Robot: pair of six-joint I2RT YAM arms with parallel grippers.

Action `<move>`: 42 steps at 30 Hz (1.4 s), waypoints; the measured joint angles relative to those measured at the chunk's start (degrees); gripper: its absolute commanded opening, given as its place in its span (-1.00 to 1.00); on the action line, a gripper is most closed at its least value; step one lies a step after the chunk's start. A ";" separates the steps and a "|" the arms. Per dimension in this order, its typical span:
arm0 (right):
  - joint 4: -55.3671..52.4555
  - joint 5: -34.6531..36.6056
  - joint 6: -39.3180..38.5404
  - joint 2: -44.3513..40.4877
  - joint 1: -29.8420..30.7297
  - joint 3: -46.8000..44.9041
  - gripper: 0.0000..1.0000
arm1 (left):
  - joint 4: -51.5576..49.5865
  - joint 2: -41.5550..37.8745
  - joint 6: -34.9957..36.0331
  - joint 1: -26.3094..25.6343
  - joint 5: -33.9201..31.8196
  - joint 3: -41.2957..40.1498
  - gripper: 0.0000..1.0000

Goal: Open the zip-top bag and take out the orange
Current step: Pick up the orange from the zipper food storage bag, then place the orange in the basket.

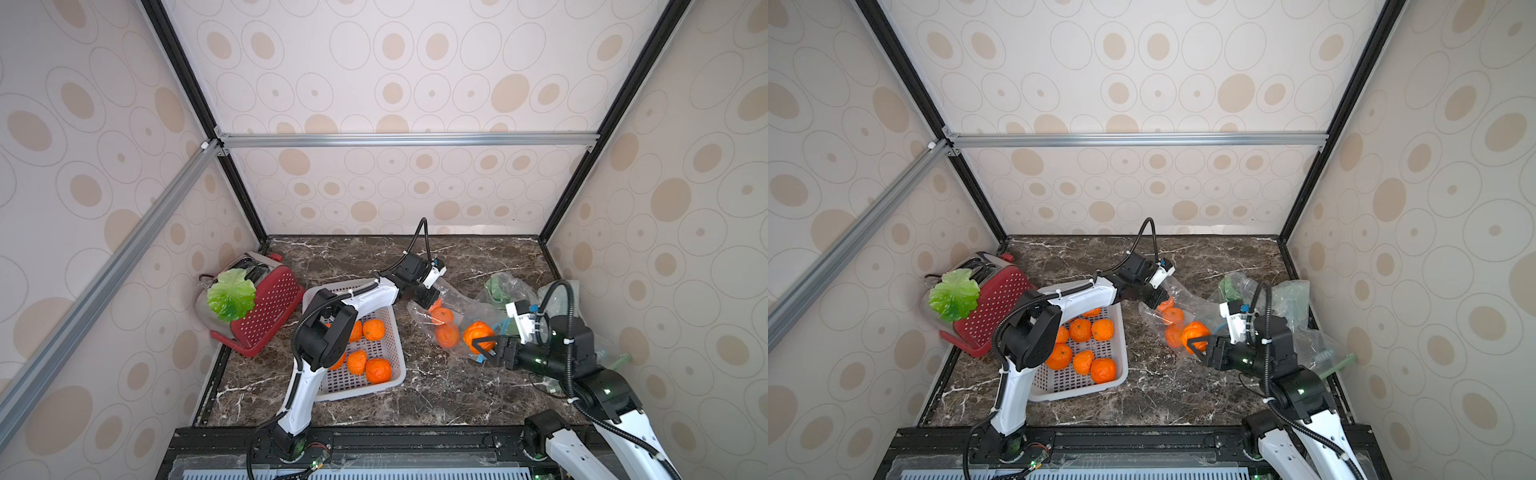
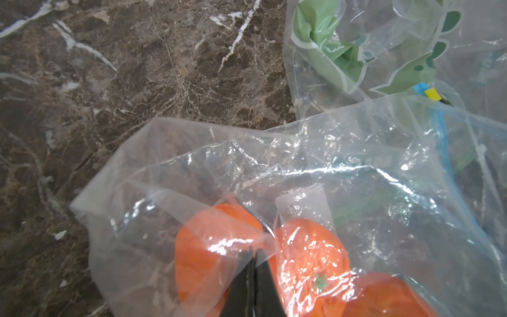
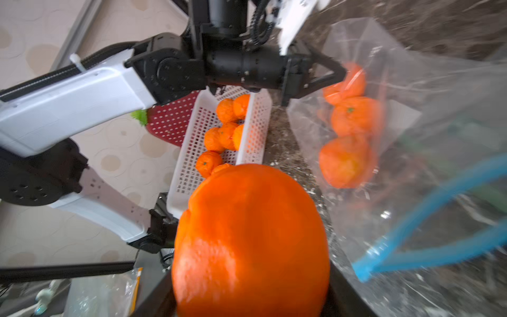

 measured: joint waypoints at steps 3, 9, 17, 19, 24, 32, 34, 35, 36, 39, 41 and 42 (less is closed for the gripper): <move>8.59 3.69 0.07 9.46 12.52 -0.48 0.10 | 0.57 0.00 -0.02 0.17 0.72 0.00 -1.00; 23.58 10.36 -1.92 32.00 25.35 5.51 0.19 | 1.81 0.00 -0.11 0.35 1.77 -0.46 -1.00; 31.36 15.72 -5.07 44.44 27.58 9.40 0.58 | 3.85 -0.02 -0.39 1.16 4.13 -2.08 -1.00; 31.17 17.33 -6.32 45.70 27.85 11.19 0.74 | 4.15 -0.02 -0.46 1.36 4.44 -2.25 -1.00; 28.37 22.91 -10.16 43.41 28.00 11.93 0.80 | 4.42 -0.02 -0.46 1.51 4.83 -2.51 -1.00; 10.78 37.62 -13.05 20.24 25.44 8.28 0.35 | 4.02 -0.48 1.68 1.53 3.26 -2.51 -1.00; 3.91 42.07 -10.82 12.92 25.18 7.26 0.17 | 4.02 -0.52 3.19 1.53 2.47 -2.51 -1.00; 0.07 44.39 -9.22 9.44 25.18 6.95 0.09 | 3.93 -0.52 4.02 1.53 2.12 -2.51 -1.00; -2.86 46.23 -7.89 6.80 25.16 6.84 -0.01 | 3.87 -0.52 4.61 1.53 1.79 -2.49 -1.00; -11.26 51.78 -1.68 -0.28 25.11 5.90 -0.09 | 3.67 -0.52 6.93 1.53 1.33 -2.49 -1.00; -14.78 54.73 2.38 -2.05 25.00 4.13 -0.14 | 3.63 -0.52 8.13 1.53 1.11 -2.49 -1.00; -15.93 55.82 4.09 -1.92 25.00 3.34 -0.16 | 3.54 -0.52 8.59 1.53 0.96 -2.49 -1.00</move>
